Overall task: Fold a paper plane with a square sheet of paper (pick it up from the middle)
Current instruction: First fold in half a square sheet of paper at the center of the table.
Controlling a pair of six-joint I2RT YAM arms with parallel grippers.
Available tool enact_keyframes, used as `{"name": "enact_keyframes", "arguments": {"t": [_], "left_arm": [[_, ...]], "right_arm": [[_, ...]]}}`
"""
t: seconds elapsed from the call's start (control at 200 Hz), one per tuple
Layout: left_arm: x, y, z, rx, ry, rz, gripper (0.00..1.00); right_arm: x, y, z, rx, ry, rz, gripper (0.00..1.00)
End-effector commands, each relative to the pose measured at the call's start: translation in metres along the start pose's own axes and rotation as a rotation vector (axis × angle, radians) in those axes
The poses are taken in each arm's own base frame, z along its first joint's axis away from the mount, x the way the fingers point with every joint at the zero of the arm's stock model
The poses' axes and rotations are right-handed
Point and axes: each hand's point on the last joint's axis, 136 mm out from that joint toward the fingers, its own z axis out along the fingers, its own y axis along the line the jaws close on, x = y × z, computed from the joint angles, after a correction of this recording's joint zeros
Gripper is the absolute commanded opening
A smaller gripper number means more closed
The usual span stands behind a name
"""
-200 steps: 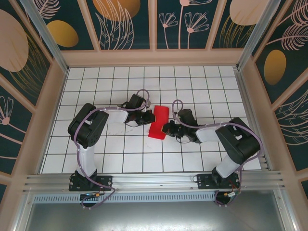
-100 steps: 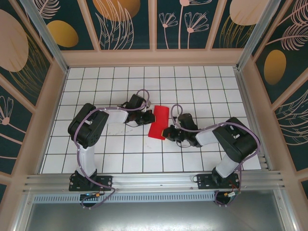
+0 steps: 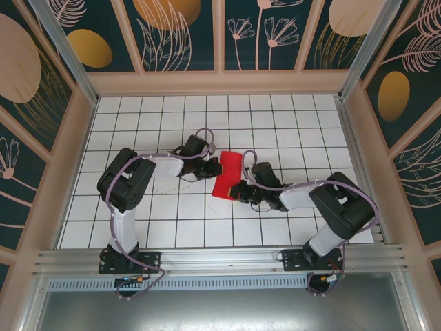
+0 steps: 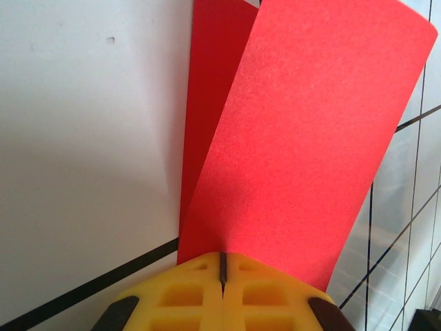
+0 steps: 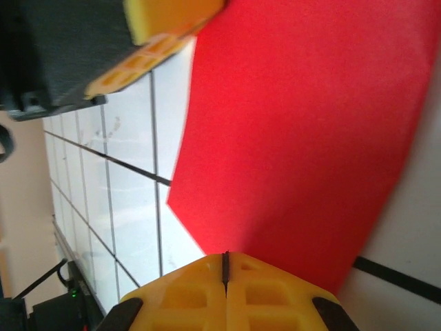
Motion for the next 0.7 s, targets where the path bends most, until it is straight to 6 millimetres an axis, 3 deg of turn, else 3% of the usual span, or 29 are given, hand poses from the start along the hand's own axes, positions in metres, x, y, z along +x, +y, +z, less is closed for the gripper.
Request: {"name": "enact_keyframes", "arguments": {"t": [0.0,0.08,0.17,0.315,0.45,0.605,0.695], "left_arm": [[0.031,0.037,0.012,-0.109,0.085,-0.045,0.0],[0.032,0.037,0.013,-0.11,0.09,-0.045,0.0],[0.031,0.038,0.012,-0.113,0.089,-0.043,0.0],[0.034,0.04,0.012,-0.118,0.093,-0.042,0.0],[0.035,0.042,0.012,-0.12,0.094,-0.045,0.0],[0.033,0.04,0.013,-0.116,0.093,-0.045,0.0],[0.032,0.039,0.013,-0.118,0.091,-0.041,0.0]], "right_arm": [[0.016,-0.026,0.005,0.081,0.042,0.014,0.02],[0.02,-0.028,0.004,0.087,0.049,0.022,0.01],[0.01,-0.014,-0.003,0.069,0.022,-0.004,0.01],[-0.042,0.025,-0.03,0.033,-0.137,-0.075,0.01],[-0.089,0.035,-0.049,-0.06,-0.235,-0.049,0.01],[-0.105,0.036,-0.029,-0.078,-0.184,-0.054,0.01],[-0.11,0.023,-0.019,-0.037,-0.182,-0.034,0.0]]}}
